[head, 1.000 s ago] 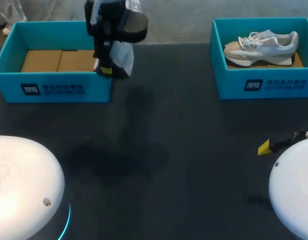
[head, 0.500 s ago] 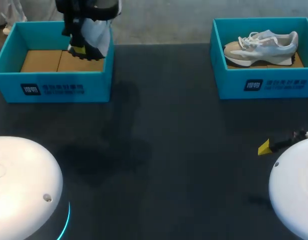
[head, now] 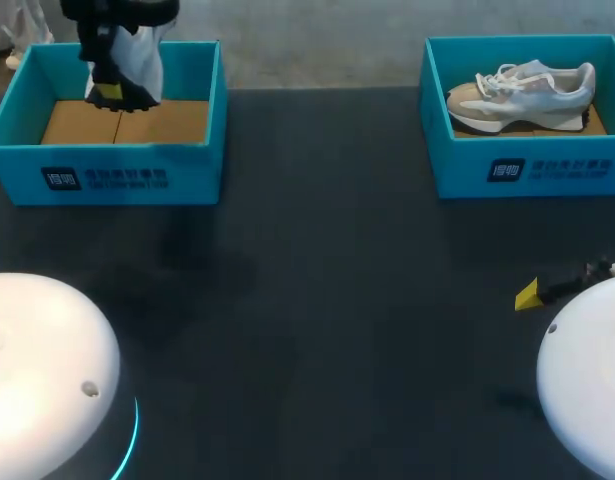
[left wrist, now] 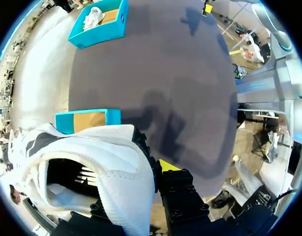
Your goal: Take the shoe out of the shoebox, open the shoe tongue, remove and reinsert the insole, then place the shoe into the shoebox
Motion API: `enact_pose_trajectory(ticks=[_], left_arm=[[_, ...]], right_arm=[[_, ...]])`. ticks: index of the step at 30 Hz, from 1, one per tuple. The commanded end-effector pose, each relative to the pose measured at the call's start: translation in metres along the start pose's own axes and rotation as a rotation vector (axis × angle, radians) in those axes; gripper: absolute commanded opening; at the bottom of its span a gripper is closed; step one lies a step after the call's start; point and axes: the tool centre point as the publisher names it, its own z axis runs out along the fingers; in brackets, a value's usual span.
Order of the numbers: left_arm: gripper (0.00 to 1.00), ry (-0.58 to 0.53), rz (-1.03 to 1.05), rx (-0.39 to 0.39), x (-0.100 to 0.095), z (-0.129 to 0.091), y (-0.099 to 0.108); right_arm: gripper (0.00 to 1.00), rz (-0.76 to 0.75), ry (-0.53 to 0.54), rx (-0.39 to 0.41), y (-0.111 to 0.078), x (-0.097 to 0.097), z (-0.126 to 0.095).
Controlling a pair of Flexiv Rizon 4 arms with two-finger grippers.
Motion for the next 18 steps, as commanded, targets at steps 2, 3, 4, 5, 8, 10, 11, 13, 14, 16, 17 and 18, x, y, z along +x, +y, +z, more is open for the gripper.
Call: enact_pose_trajectory(ticks=[2, 3, 4, 5, 8, 10, 11, 13, 14, 16, 17, 18], left_arm=[[0.00, 0.020, 0.004, 0.032, -0.009, 0.008, 0.017], [0.00, 0.026, 0.006, 0.040, -0.012, 0.009, 0.020], [0.00, 0.028, 0.007, 0.045, -0.014, 0.010, 0.023], [0.00, 0.029, 0.007, 0.045, -0.017, 0.011, 0.027], [0.00, 0.034, 0.002, 0.059, -0.028, 0.013, 0.038], [0.00, 0.036, -0.002, 0.076, -0.031, 0.010, 0.045], [0.00, 0.038, -0.003, 0.086, -0.034, 0.009, 0.049], [0.00, 0.039, 0.008, 0.093, -0.041, 0.008, 0.055], [0.00, 0.039, 0.004, 0.094, -0.043, 0.007, 0.057], [0.00, 0.046, 0.017, 0.113, -0.052, 0.007, 0.064], [0.00, 0.051, 0.015, 0.118, -0.057, 0.008, 0.068], [0.00, 0.058, 0.021, 0.123, -0.061, 0.008, 0.069]], right_arm=[[1.00, 0.002, -0.004, -0.010, -0.007, 0.001, -0.003], [1.00, 0.002, -0.004, -0.010, -0.007, 0.001, -0.003], [1.00, 0.002, -0.004, -0.010, -0.007, 0.001, -0.003], [1.00, 0.002, -0.004, -0.010, -0.007, 0.001, -0.003], [1.00, 0.002, -0.004, -0.010, -0.007, 0.001, -0.003], [1.00, 0.002, -0.004, -0.010, -0.007, 0.001, -0.003], [1.00, 0.002, -0.004, -0.010, -0.007, 0.001, -0.003], [1.00, 0.002, -0.004, -0.010, -0.007, 0.001, -0.003], [1.00, 0.002, -0.004, -0.010, -0.007, 0.001, -0.003], [1.00, 0.002, -0.004, -0.010, -0.007, 0.001, -0.003], [1.00, 0.002, -0.004, -0.010, -0.007, 0.001, -0.003], [1.00, 0.002, -0.004, -0.010, -0.007, 0.001, -0.003]])
